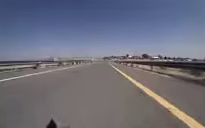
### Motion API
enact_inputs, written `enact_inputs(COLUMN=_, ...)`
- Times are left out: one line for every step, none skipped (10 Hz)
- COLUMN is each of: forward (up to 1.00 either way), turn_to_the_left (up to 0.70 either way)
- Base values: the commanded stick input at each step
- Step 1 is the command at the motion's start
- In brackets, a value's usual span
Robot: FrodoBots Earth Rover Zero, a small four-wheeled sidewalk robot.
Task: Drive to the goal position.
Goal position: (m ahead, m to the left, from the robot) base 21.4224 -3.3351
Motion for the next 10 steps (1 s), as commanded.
enact_inputs(forward=1.00, turn_to_the_left=0.00)
enact_inputs(forward=1.00, turn_to_the_left=0.00)
enact_inputs(forward=1.00, turn_to_the_left=0.00)
enact_inputs(forward=1.00, turn_to_the_left=0.00)
enact_inputs(forward=1.00, turn_to_the_left=0.00)
enact_inputs(forward=1.00, turn_to_the_left=0.00)
enact_inputs(forward=1.00, turn_to_the_left=0.00)
enact_inputs(forward=1.00, turn_to_the_left=0.00)
enact_inputs(forward=1.00, turn_to_the_left=0.00)
enact_inputs(forward=1.00, turn_to_the_left=0.00)
